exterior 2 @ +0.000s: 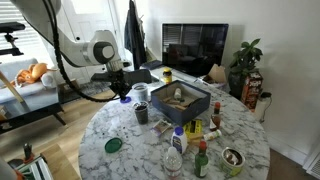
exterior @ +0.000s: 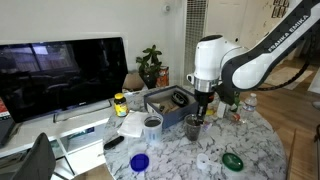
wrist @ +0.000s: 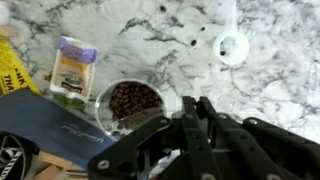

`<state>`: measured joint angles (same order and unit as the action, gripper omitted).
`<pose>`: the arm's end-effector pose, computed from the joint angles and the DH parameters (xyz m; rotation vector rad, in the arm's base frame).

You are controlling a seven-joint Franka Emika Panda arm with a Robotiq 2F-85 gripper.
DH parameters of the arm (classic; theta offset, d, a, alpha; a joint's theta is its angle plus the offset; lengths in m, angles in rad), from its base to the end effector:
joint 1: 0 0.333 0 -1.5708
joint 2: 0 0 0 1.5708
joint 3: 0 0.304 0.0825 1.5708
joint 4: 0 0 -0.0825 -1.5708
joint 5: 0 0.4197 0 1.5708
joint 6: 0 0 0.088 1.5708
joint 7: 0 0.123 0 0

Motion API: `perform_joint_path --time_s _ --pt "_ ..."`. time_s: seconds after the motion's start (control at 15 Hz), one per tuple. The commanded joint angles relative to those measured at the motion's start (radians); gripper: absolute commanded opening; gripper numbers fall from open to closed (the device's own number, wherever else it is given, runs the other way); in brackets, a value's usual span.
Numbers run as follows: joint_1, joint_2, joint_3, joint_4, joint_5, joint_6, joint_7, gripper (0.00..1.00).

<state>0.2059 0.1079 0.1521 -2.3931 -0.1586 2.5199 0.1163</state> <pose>0.4886 0.1843 0.2185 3.0188 0.5629 0.0594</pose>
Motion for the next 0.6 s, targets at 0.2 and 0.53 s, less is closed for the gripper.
perform_joint_path --time_s 0.2,0.53 --pt "0.018 0.003 0.078 -0.11 0.199 0.05 -0.054 0.03" --pt "0.008 0.06 0.071 -0.147 0.213 0.166 -0.045 0.03"
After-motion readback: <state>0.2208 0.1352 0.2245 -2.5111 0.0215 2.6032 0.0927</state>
